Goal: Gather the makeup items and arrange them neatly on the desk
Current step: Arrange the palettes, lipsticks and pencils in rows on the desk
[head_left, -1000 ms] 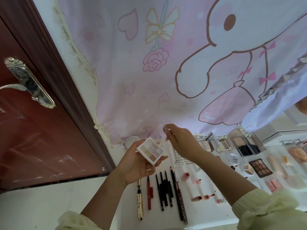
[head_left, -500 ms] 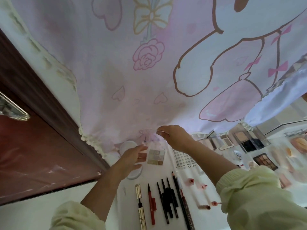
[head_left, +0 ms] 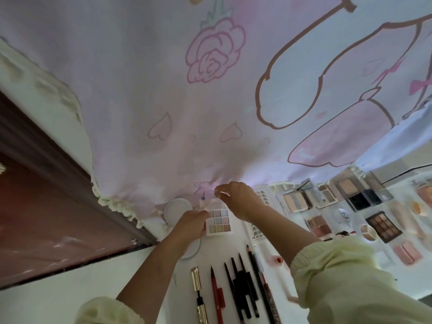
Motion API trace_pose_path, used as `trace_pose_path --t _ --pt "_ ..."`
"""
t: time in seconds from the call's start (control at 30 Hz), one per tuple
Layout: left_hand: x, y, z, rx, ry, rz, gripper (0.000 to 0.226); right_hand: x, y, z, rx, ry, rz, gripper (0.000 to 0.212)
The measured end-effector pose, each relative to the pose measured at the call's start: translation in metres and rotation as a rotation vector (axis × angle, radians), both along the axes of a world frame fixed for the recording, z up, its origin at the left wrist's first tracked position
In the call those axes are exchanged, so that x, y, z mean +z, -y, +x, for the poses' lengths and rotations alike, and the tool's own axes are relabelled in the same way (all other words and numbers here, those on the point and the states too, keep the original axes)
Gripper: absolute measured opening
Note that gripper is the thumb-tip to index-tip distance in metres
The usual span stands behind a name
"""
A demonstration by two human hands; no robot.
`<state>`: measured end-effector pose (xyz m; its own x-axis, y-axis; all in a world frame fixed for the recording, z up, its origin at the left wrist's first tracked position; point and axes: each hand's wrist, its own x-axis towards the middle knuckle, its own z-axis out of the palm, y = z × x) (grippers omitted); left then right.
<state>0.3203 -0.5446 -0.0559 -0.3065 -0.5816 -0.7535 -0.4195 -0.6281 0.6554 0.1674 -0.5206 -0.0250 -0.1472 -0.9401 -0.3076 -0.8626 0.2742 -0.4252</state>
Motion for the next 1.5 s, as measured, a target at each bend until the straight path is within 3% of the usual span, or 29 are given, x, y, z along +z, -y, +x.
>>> trace_pose_path --t 0.1,0.4,0.63,0.83,0.9,1.03,1.17,1.37,1.5 --pt "-0.004 0.005 -0.002 -0.042 0.068 -0.035 0.037 -0.002 0.004 0.002 -0.011 0.001 -0.007 0.031" --pt "-0.004 0.007 0.002 -0.028 0.086 -0.048 0.013 -0.012 0.008 0.012 -0.087 0.036 -0.009 0.04" --pt "-0.006 0.004 0.002 -0.028 0.044 -0.089 0.031 -0.016 0.002 0.017 -0.318 0.168 -0.054 0.049" --pt "-0.001 -0.001 0.004 -0.056 0.053 -0.16 0.027 -0.01 -0.007 0.019 -0.303 0.195 -0.024 0.055" --pt "0.007 -0.003 0.003 -0.082 0.062 -0.239 0.014 -0.002 -0.011 0.016 -0.273 0.169 -0.014 0.053" --pt "0.032 -0.013 -0.003 -0.098 0.139 -0.433 0.034 0.017 -0.028 0.007 -0.265 0.138 -0.025 0.05" --pt "0.056 -0.023 -0.02 -0.094 0.111 -0.521 0.03 0.044 -0.045 -0.019 -0.291 0.118 -0.024 0.043" --pt "0.062 -0.044 -0.058 -0.111 0.045 -0.435 0.018 0.066 -0.066 -0.082 -0.339 0.084 0.043 0.025" --pt "0.045 -0.06 -0.08 -0.145 0.128 -0.395 0.03 0.047 -0.074 -0.108 -0.333 0.062 0.208 0.023"
